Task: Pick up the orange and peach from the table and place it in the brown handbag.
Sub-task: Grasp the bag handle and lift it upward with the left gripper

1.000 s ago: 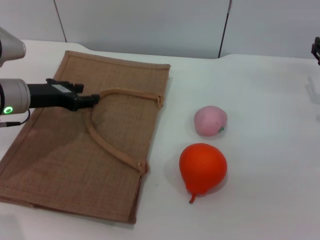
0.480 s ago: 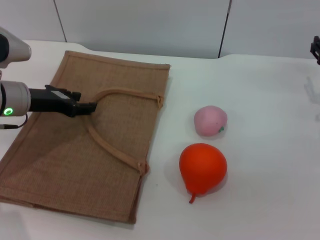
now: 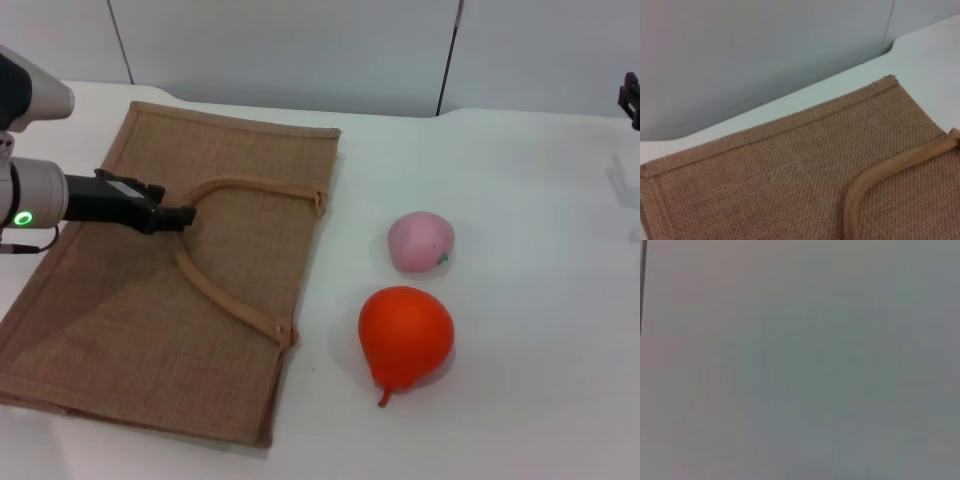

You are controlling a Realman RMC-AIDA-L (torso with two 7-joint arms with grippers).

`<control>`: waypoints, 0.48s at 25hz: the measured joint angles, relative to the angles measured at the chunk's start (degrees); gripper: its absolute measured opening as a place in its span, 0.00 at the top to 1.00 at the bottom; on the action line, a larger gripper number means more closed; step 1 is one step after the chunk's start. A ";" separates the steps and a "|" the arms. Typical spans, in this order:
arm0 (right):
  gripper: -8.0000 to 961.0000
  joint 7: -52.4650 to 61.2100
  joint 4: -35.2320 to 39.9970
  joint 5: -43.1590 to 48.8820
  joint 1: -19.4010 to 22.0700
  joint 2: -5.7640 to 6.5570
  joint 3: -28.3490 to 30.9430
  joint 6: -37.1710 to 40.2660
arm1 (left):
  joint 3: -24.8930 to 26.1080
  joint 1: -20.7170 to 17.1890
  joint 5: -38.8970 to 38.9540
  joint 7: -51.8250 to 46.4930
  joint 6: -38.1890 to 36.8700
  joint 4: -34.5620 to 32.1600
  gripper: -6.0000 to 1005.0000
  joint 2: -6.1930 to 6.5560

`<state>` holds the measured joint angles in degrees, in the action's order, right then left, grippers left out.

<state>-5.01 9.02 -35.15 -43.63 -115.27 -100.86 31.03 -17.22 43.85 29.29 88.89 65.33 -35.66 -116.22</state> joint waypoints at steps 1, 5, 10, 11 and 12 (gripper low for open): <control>0.27 0.00 0.00 0.00 0.00 -0.02 0.00 0.00 | 0.00 0.08 -0.34 -0.19 -0.02 0.01 0.44 -0.04; 0.27 0.00 0.19 0.00 0.03 -0.05 -0.04 -0.14 | 0.00 0.27 -1.41 -1.06 -0.03 0.04 0.44 -0.11; 0.27 0.00 0.21 0.00 -0.06 -0.05 -0.04 -1.38 | 0.00 0.48 -1.98 -1.36 -0.03 0.07 0.44 -0.14; 0.27 0.00 0.22 -0.03 -0.10 -0.05 -0.04 -1.40 | 0.00 0.56 -2.33 -1.47 -0.03 0.07 0.44 -0.15; 0.27 0.00 0.25 -0.06 -0.14 -0.05 -0.04 -1.41 | 0.00 0.63 -2.55 -1.65 -0.08 0.07 0.44 -0.15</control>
<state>-5.01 9.27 -35.21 -43.77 -115.31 -100.90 29.62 -17.22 44.48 26.75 87.24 65.24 -35.59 -116.37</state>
